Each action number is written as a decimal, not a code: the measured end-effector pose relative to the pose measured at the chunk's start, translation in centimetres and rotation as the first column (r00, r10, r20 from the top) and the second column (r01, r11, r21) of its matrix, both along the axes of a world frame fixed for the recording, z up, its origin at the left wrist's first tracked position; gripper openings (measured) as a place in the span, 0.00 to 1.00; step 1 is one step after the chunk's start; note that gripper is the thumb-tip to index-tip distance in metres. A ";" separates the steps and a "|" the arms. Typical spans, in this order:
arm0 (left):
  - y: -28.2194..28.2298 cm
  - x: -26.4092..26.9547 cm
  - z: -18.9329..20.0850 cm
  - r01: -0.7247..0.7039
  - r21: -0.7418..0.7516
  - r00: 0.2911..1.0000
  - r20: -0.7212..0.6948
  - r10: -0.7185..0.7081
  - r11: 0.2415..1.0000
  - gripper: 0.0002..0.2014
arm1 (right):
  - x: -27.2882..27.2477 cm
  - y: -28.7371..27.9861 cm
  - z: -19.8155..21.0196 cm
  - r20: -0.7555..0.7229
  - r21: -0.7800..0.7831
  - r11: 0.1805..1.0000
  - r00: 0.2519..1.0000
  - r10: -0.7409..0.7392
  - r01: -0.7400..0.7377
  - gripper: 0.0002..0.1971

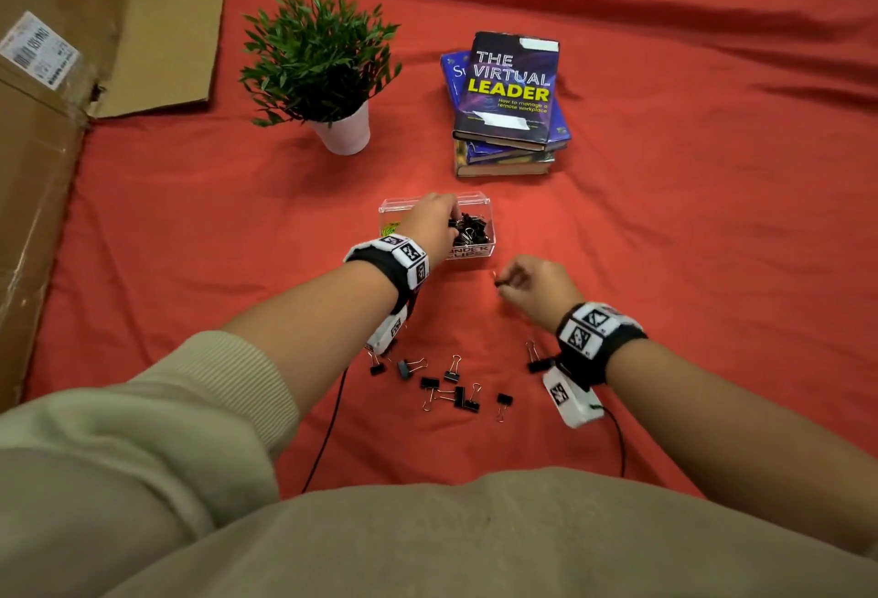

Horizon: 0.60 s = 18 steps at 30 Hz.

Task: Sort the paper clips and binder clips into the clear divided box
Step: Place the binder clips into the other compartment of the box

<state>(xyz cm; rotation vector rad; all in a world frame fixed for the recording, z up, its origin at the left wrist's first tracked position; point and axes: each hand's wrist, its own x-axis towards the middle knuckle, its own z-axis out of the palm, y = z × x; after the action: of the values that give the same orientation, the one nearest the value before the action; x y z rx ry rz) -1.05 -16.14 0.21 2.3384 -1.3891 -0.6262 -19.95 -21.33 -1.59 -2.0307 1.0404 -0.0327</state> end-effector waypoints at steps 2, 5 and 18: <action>-0.5 0.1 -0.3 0.042 0.042 0.998 0.041 -0.043 0.998 0.10 | 2.1 -1.3 0.9 0.038 -0.031 0.999 0.998 -0.039 0.041 0.03; -0.9 -0.1 -0.6 0.103 0.116 0.990 0.081 -0.113 0.988 0.12 | 5.0 -2.8 2.0 0.005 -0.091 0.995 1.000 -0.028 0.029 0.04; 9.0 -4.2 -1.3 0.407 0.193 0.912 -0.028 -0.410 0.893 0.14 | 1.3 -2.6 1.9 -0.292 -0.047 0.979 0.940 0.179 -0.201 0.07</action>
<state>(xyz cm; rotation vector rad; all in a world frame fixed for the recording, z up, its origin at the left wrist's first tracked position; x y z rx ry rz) -5.29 -7.14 -1.12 2.2011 -1.9298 -0.9004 -18.68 -23.92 0.30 -2.2427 1.0236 0.3375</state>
